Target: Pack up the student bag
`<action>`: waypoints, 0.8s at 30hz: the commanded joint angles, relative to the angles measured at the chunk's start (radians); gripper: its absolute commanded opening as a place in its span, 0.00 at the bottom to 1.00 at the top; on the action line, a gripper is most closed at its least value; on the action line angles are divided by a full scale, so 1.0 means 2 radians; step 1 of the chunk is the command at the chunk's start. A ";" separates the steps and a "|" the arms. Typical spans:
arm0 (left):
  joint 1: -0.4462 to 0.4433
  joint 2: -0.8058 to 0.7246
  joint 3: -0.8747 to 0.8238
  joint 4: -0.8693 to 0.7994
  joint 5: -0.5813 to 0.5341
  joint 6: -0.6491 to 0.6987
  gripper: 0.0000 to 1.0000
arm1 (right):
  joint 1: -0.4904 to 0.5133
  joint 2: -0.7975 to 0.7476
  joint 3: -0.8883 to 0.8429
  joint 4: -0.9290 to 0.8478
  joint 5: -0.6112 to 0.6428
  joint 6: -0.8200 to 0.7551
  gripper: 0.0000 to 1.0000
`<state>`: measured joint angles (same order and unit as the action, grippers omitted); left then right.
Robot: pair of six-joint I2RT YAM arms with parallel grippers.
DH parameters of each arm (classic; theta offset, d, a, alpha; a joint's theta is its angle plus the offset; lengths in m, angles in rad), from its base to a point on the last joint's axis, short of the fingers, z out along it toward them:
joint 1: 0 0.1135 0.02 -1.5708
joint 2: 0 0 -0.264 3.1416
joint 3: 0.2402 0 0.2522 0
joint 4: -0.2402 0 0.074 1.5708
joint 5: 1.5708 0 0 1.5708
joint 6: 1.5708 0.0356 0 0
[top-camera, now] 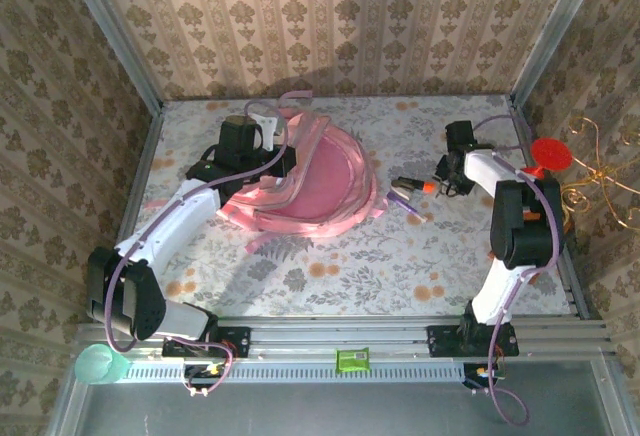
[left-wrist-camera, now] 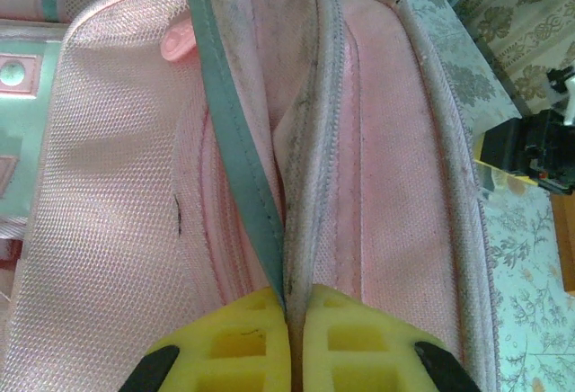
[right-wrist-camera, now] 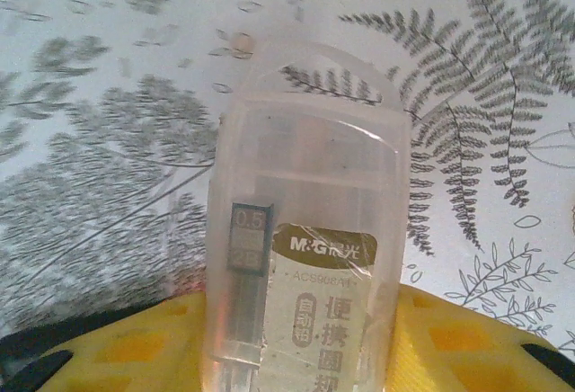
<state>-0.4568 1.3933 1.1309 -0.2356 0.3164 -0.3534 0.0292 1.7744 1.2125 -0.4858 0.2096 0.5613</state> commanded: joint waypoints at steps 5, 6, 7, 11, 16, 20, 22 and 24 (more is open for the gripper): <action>0.009 -0.024 -0.009 0.008 -0.010 0.025 0.00 | 0.083 -0.069 0.040 -0.023 0.090 -0.080 0.32; 0.011 -0.025 -0.010 0.010 -0.008 0.024 0.00 | 0.096 -0.076 0.044 -0.023 0.081 -0.084 0.32; 0.013 -0.027 -0.011 0.013 -0.002 0.021 0.00 | 0.111 -0.084 0.046 -0.023 0.054 -0.082 0.32; 0.022 -0.031 -0.016 0.034 0.037 0.000 0.00 | 0.175 -0.103 0.031 0.038 -0.111 -0.021 0.32; 0.024 -0.029 -0.012 0.045 0.051 -0.017 0.00 | 0.243 -0.055 0.037 0.142 -0.206 0.059 0.32; 0.022 -0.021 -0.003 0.032 0.044 -0.016 0.00 | 0.260 -0.003 0.051 0.195 -0.235 0.102 0.31; 0.020 -0.016 0.000 0.024 0.034 -0.016 0.00 | 0.274 0.019 0.066 0.203 -0.232 0.108 0.31; 0.017 -0.009 0.006 0.012 0.028 -0.015 0.00 | 0.285 0.044 0.086 0.201 -0.234 0.114 0.31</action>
<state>-0.4191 1.3735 1.1019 -0.2138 0.3916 -0.3737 0.5751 1.8236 1.3224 -0.1551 -0.2070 0.7238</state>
